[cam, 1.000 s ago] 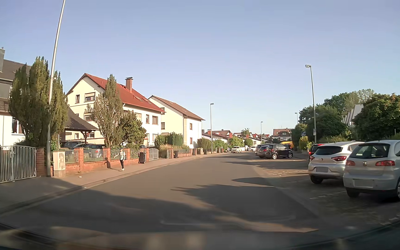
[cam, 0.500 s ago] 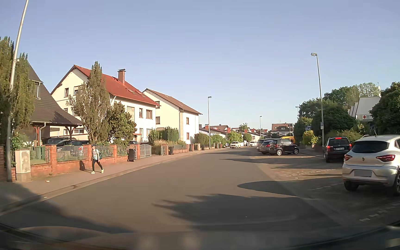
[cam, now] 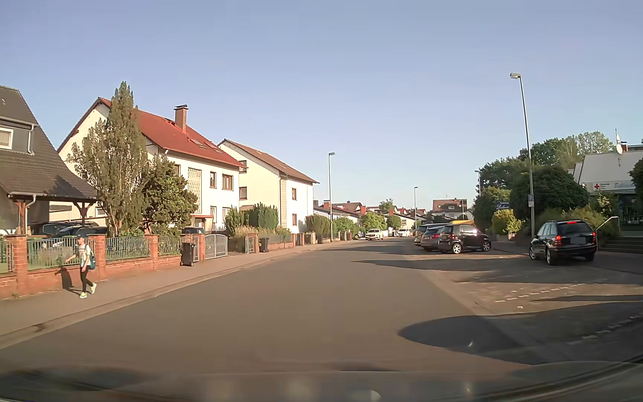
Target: Follow the waypoints while adhering to traffic rules and regulations
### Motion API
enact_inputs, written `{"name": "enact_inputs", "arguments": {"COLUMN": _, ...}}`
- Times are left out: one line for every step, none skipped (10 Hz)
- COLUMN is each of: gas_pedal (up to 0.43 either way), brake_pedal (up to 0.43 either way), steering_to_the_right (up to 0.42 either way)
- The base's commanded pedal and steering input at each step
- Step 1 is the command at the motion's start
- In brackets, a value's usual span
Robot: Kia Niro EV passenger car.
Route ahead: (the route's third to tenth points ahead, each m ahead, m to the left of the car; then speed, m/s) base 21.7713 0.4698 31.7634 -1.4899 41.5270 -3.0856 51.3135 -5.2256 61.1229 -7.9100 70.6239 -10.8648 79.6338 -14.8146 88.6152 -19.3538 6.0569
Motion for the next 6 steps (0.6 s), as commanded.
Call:
{"name": "enact_inputs", "arguments": {"gas_pedal": 0.150, "brake_pedal": 0.000, "steering_to_the_right": 0.032}}
{"name": "enact_inputs", "arguments": {"gas_pedal": 0.150, "brake_pedal": 0.000, "steering_to_the_right": 0.032}}
{"name": "enact_inputs", "arguments": {"gas_pedal": 0.150, "brake_pedal": 0.000, "steering_to_the_right": 0.032}}
{"name": "enact_inputs", "arguments": {"gas_pedal": 0.150, "brake_pedal": 0.000, "steering_to_the_right": 0.034}}
{"name": "enact_inputs", "arguments": {"gas_pedal": 0.150, "brake_pedal": 0.000, "steering_to_the_right": 0.036}}
{"name": "enact_inputs", "arguments": {"gas_pedal": 0.150, "brake_pedal": 0.000, "steering_to_the_right": 0.037}}
